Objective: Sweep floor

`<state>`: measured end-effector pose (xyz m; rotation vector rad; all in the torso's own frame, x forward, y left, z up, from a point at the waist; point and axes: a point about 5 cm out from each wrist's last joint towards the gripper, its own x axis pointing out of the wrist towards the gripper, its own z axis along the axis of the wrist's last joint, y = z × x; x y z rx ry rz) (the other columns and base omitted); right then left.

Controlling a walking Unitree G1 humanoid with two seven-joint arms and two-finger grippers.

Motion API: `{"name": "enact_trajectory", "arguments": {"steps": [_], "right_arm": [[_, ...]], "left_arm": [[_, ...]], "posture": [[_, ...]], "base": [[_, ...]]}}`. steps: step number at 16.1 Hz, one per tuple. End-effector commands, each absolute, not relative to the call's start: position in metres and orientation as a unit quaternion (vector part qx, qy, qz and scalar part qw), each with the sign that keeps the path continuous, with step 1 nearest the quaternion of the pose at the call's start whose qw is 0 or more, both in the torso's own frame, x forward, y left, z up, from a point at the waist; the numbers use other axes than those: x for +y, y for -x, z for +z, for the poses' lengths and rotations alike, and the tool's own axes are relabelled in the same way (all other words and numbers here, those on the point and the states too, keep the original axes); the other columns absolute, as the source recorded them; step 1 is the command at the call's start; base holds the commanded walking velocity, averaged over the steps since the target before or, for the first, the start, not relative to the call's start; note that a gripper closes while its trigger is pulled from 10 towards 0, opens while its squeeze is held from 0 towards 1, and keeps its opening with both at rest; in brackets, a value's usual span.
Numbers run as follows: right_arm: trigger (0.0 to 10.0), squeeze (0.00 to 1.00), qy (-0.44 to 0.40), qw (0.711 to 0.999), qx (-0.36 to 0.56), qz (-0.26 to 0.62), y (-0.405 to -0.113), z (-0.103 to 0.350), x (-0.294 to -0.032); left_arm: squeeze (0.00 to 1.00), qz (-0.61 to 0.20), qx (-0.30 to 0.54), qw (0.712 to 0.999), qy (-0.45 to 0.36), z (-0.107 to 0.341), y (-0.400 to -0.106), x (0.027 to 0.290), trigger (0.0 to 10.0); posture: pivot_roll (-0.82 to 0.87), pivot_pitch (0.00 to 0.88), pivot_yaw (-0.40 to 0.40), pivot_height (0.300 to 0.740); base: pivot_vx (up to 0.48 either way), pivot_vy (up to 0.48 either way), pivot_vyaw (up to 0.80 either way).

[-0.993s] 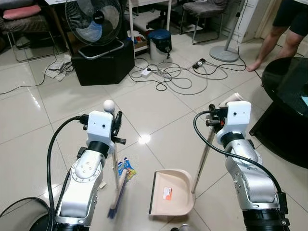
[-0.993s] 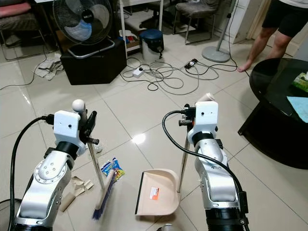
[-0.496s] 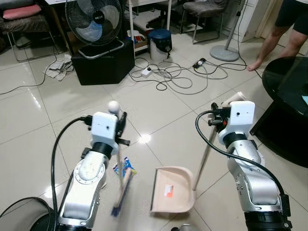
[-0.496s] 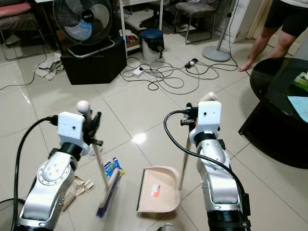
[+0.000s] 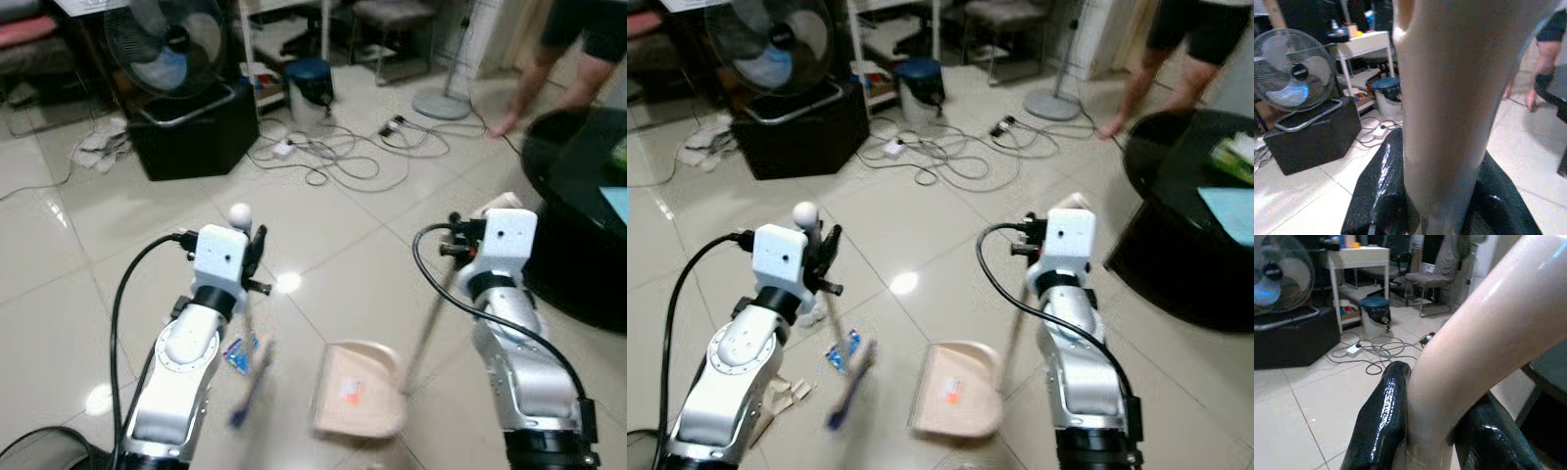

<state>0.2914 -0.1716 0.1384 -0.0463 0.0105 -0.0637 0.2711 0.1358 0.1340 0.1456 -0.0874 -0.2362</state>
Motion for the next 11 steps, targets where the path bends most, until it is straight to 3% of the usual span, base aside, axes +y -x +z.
{"name": "enact_trajectory", "arguments": {"steps": [1,8,11], "right_arm": [[10.0,0.00,0.032,0.999,-0.023,-0.026,-0.2943,0.1483,-0.1649],[10.0,0.00,0.074,0.996,-0.034,-0.019,-0.2938,0.1490,-0.1655],[10.0,0.00,0.080,0.996,-0.028,-0.008,-0.2942,0.1467,-0.1631]], "left_arm": [[0.00,-0.107,-0.065,0.989,-0.083,0.1424,-0.2705,0.1415,10.0],[0.00,-0.103,-0.062,0.989,-0.086,0.1393,-0.2703,0.1420,10.0],[0.00,-0.103,-0.062,0.989,-0.086,0.1397,-0.2718,0.1419,10.0]], "posture": [[-0.01,0.044,-0.007,0.740],[-0.02,0.037,0.000,0.740],[-0.02,0.046,0.004,0.740]], "base": [[0.368,0.000,0.00],[0.362,0.000,0.00],[0.356,0.000,0.80]]}}
